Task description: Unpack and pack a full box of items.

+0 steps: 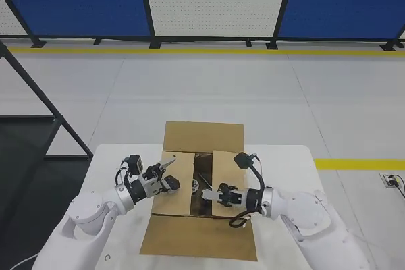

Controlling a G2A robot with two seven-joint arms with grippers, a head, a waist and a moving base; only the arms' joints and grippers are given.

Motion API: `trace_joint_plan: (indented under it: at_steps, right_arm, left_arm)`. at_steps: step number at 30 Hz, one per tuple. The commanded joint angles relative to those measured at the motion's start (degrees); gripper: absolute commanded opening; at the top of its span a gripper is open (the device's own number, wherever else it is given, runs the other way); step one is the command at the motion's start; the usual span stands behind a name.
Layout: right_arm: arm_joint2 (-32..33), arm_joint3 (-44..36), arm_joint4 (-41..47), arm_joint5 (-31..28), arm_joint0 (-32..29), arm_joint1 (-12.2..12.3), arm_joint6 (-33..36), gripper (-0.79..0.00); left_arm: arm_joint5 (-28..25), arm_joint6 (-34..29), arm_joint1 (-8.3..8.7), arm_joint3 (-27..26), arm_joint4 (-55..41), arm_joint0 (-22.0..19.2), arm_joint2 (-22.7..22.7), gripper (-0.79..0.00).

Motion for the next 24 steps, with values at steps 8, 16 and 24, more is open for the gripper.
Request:
trace_joint_plan:
  at_steps: [8, 16, 24]
  right_arm:
    - [11.1, -8.2, 4.4, -8.0, -8.4, 2.6, 6.6, 0.0]
    - [23.0, -13.1, 2.7, -11.8, -20.0, 5.2, 12.4, 0.0]
    - [25.0, -13.9, 2.3, -11.3, -22.5, 5.6, 11.6, 0.0]
  left_arm:
    - [-2.1, -2.6, 1.16, -7.0, -5.1, 5.4, -8.9, 0.0]
    - [-2.8, -7.0, 2.82, -11.9, -8.2, 14.3, -21.8, 0.0]
    - [-2.6, -8.1, 3.26, -12.5, -7.7, 16.8, -25.1, 0.0]
